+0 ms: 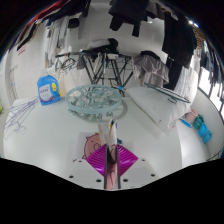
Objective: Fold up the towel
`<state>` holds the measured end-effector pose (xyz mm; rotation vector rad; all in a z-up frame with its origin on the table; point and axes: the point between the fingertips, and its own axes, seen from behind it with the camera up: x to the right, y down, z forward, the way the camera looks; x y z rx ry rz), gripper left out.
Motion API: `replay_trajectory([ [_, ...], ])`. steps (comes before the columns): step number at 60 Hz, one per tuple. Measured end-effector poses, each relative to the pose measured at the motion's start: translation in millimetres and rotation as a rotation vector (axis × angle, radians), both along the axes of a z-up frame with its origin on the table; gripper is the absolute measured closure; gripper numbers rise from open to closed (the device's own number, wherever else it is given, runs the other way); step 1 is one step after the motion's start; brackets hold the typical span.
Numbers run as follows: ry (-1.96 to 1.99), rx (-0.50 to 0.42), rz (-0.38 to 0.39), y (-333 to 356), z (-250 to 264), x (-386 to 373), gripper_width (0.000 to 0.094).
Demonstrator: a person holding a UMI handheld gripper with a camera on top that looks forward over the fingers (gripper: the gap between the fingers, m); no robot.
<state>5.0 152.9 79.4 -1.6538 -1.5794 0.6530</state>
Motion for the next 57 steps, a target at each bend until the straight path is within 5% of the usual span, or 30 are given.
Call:
replay_trajectory([
  [4,-0.022,-0.023,0.022,0.5,-18.0,0.3,0.0292],
  [5,-0.036,-0.022,0.026,1.7,-22.0,1.9,0.0096],
  [6,-0.047,-0.020,0.030,3.0,-24.4,3.6,0.0079],
  [8,-0.054,-0.004,0.019,9.5,-21.5,7.9,0.0136],
  [12,-0.024,0.015,-0.001,16.3,7.7,21.7,0.0069],
  [33,0.033,-0.006,-0.011,2.7,206.8,222.2,0.0084],
  [47,0.051,-0.067,-0.100,-5.3,213.6,279.3,0.0082],
  [57,0.037,-0.062,-0.090,-16.4,202.7,278.8,0.0088],
])
